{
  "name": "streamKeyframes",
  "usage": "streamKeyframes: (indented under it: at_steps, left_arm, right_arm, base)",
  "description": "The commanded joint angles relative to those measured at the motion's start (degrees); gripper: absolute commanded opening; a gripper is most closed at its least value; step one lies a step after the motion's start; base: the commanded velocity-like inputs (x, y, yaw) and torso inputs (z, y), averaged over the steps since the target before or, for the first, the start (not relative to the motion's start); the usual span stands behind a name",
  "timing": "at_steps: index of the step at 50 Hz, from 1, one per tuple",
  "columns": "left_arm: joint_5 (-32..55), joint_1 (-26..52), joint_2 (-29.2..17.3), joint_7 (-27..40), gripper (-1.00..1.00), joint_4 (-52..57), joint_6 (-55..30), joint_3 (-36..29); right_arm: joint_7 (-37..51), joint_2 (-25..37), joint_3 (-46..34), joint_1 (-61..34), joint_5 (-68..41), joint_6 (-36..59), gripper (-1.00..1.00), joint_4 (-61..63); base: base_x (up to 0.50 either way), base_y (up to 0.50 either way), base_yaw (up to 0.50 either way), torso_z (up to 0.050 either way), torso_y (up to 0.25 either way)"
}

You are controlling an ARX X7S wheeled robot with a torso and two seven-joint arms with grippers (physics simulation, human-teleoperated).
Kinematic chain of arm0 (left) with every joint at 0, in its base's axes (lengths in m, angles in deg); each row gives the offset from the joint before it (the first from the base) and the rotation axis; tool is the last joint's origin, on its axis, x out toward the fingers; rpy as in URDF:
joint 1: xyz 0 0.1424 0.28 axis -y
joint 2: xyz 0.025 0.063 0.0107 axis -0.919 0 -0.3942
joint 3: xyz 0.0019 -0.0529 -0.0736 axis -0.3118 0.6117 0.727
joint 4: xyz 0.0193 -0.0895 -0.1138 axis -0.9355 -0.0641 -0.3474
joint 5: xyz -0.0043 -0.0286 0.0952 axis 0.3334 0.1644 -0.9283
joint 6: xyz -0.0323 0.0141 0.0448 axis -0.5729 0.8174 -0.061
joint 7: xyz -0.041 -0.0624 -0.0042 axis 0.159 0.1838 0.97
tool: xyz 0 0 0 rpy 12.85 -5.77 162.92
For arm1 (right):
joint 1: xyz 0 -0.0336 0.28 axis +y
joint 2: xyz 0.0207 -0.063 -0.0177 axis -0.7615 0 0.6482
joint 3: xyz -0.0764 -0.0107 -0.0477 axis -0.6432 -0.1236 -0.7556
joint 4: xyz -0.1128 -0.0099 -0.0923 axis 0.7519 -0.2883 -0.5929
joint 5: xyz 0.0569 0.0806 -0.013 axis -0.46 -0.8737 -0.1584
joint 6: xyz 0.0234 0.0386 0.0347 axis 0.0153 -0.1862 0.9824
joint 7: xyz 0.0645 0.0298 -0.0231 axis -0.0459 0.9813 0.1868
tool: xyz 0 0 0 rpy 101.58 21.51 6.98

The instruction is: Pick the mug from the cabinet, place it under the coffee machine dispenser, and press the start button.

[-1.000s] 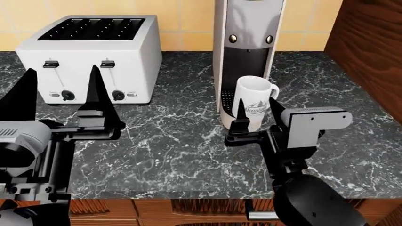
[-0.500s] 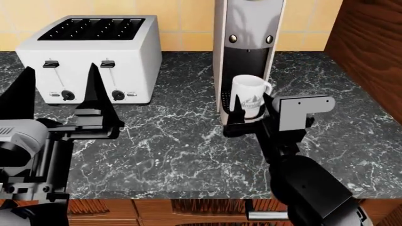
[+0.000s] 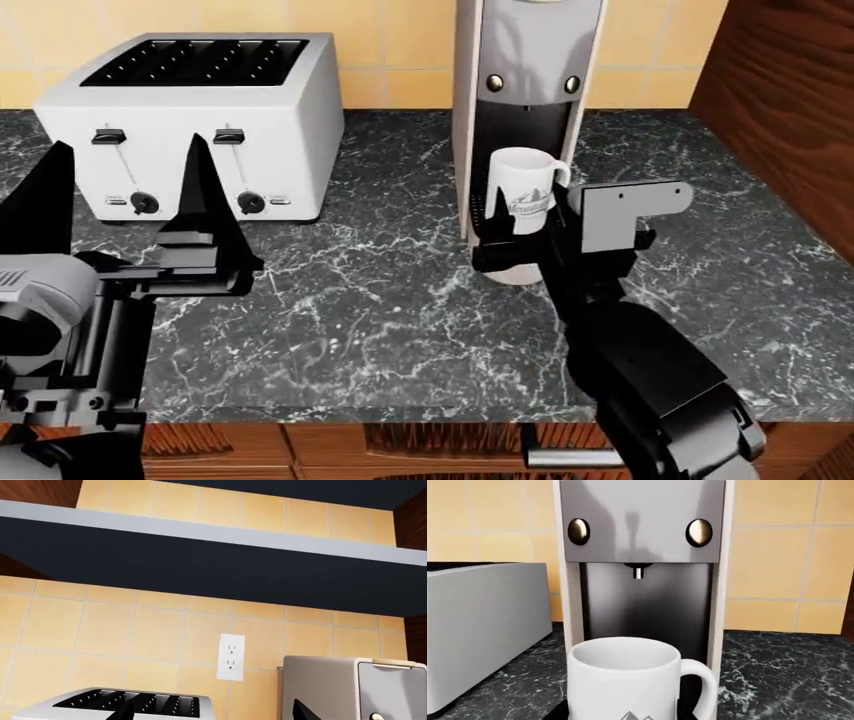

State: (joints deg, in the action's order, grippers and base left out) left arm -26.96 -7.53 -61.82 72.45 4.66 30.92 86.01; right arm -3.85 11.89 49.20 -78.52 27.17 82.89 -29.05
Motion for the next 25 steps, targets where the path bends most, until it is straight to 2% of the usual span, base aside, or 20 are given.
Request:
streamKeyframes:
  at_steps: [1, 12, 20, 21, 25]
  left_arm:
    - [0.3, -0.1, -0.2, 0.2, 1.0, 0.1, 0.1, -0.1]
    - [0.5, 0.0, -0.4, 0.5, 1.0, 0.3, 0.1, -0.3]
    - [0.9, 0.2, -0.6, 0.6, 1.0, 0.3, 0.0, -0.2]
    - [0.9, 0.3, -0.7, 0.6, 1.0, 0.3, 0.0, -0.2]
    - [1.4, 0.5, -0.8, 0.8, 1.0, 0.1, -0.2, 0.0]
  right_arm:
    - [-2.0, -0.9, -1.5, -0.4, 2.2, -2.2, -1.0, -8.8]
    - [-4.3, -2.4, -1.3, -2.4, 3.4, -6.1, -1.0, -18.7]
    - [-4.6, -2.8, -1.6, -2.8, 3.6, -6.3, -1.0, -20.4]
    - [-4.4, -2.7, -1.7, -2.6, 3.5, -6.1, 1.0, -20.1]
    - [-2.3, -2.1, -1.9, -1.1, 3.6, -4.4, 1.0, -16.4]
  base:
    - [0.0, 0.0, 0.0, 0.0, 0.0]
    - [0.0, 0.0, 0.0, 0.0, 0.0]
    - [0.0, 0.0, 0.0, 0.0, 0.0]
    - [0.0, 0.0, 0.0, 0.0, 0.0]
    - [0.0, 0.0, 0.0, 0.0, 0.0]
